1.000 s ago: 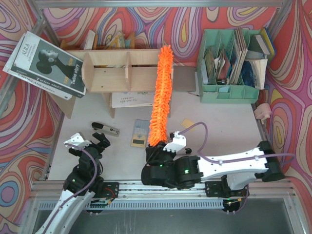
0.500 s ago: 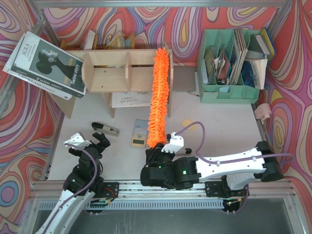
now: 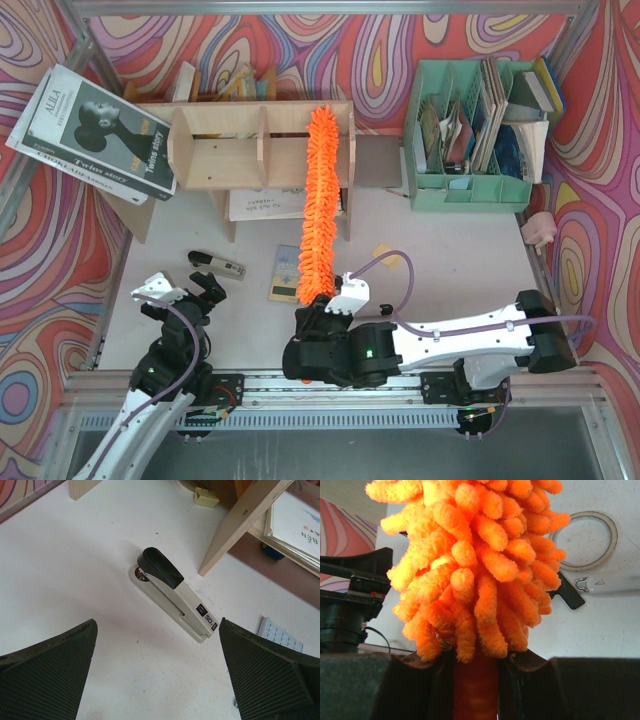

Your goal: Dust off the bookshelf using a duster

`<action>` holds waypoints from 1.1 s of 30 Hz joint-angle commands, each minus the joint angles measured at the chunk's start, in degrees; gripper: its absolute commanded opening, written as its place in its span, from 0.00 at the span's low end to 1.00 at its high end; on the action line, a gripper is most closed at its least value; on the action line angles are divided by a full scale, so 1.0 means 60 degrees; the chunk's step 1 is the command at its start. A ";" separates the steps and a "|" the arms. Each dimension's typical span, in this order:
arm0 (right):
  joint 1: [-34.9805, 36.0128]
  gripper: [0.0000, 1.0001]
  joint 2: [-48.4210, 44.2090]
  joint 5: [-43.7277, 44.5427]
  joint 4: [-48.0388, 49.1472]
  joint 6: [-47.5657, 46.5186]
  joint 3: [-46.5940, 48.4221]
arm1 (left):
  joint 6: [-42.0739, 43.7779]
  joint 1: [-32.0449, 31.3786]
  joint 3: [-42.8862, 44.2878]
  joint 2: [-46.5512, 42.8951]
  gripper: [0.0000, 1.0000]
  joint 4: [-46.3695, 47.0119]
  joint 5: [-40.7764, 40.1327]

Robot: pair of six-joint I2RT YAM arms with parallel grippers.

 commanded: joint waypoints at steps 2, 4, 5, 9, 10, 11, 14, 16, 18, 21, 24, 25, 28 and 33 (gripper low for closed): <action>-0.0254 0.00 -0.0025 0.0285 -0.0001 -0.0256 0.0028 | 0.0150 -0.0010 -0.0124 -0.0110 0.98 0.0174 0.0054; -0.0272 0.00 -0.0188 0.0526 0.0282 -0.0794 0.0124 | 0.0150 -0.0015 -0.0130 -0.0128 0.98 0.0174 0.0054; -0.0284 0.00 -0.0268 0.0675 0.0347 -0.1016 0.0208 | 0.0150 -0.0001 -0.0124 -0.0114 0.98 0.0174 0.0053; -0.0288 0.00 -0.0614 0.1157 0.0720 -0.2100 0.0422 | 0.0151 -0.0004 -0.0128 -0.0117 0.98 0.0177 0.0057; -0.0287 0.00 -0.0707 0.1239 0.0952 -0.2456 0.0421 | 0.0150 -0.0005 -0.0134 -0.0118 0.98 0.0187 0.0053; -0.0287 0.00 -0.0794 0.1301 0.1119 -0.2801 0.0412 | 0.0150 -0.0012 -0.0135 -0.0107 0.98 0.0195 0.0058; -0.0295 0.00 -0.0926 0.1579 0.1752 -0.3959 0.0230 | 0.0150 -0.0012 -0.0135 -0.0109 0.98 0.0188 0.0053; -0.0296 0.00 -0.0939 0.1982 0.1759 -0.4677 0.0189 | 0.0152 -0.0013 -0.0142 -0.0125 0.98 0.0188 0.0064; -0.0303 0.00 -0.0977 0.2605 0.1771 -0.5583 0.0186 | 0.0151 -0.0001 -0.0135 -0.0116 0.98 0.0199 0.0054; -0.0393 0.00 -0.1128 0.3478 0.2115 -0.7686 0.0201 | 0.0150 -0.0001 -0.0135 -0.0108 0.98 0.0188 0.0067; -0.0864 0.00 -0.1268 0.3970 0.1147 -0.8350 0.0421 | 0.0162 -0.0009 -0.0135 -0.0112 0.98 0.0206 0.0068; -0.1072 0.00 -0.1287 0.3977 0.0823 -0.8421 0.0469 | 0.0164 -0.0011 -0.0135 -0.0116 0.98 0.0205 0.0079; -0.1458 0.00 -0.1263 0.3544 0.1553 -1.0601 0.0280 | 0.0186 -0.0017 -0.0142 -0.0102 0.98 0.0221 0.0097; -0.1852 0.00 -0.2376 0.0767 0.5984 -1.2979 -0.1438 | 0.0179 -0.0012 -0.0136 -0.0111 0.98 0.0222 0.0083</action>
